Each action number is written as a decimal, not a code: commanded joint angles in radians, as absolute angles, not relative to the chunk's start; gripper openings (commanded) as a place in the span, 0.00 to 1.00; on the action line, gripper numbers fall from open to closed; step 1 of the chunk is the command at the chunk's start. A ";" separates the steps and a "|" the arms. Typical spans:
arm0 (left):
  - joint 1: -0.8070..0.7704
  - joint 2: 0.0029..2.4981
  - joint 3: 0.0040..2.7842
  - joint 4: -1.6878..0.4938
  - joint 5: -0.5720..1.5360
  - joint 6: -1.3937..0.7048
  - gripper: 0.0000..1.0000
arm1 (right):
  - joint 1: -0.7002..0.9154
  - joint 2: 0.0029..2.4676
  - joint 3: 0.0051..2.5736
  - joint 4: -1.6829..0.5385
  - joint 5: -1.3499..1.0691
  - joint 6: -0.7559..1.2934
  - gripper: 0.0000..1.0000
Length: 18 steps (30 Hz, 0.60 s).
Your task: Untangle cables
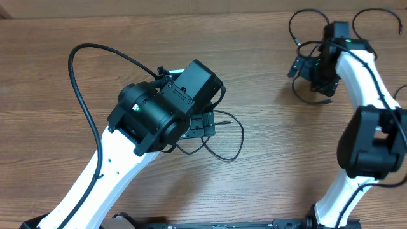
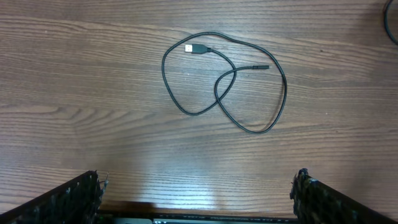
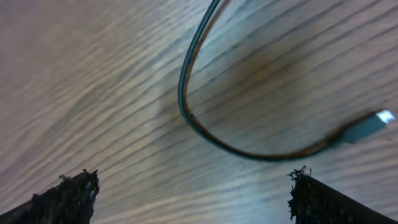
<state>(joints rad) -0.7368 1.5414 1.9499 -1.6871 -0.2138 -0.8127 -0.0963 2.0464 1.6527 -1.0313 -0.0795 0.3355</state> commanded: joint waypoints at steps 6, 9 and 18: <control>-0.733 1.550 1.949 -1.689 -0.218 -0.808 1.00 | -0.078 2.130 1.644 -1.017 -0.008 0.324 0.80; -0.733 1.550 1.949 -1.688 -0.218 -0.808 1.00 | -0.078 2.138 1.644 -1.014 0.019 0.324 0.75; -0.733 1.550 1.949 -1.675 -0.218 -0.808 0.99 | -0.049 2.170 1.642 -1.008 0.026 0.239 0.75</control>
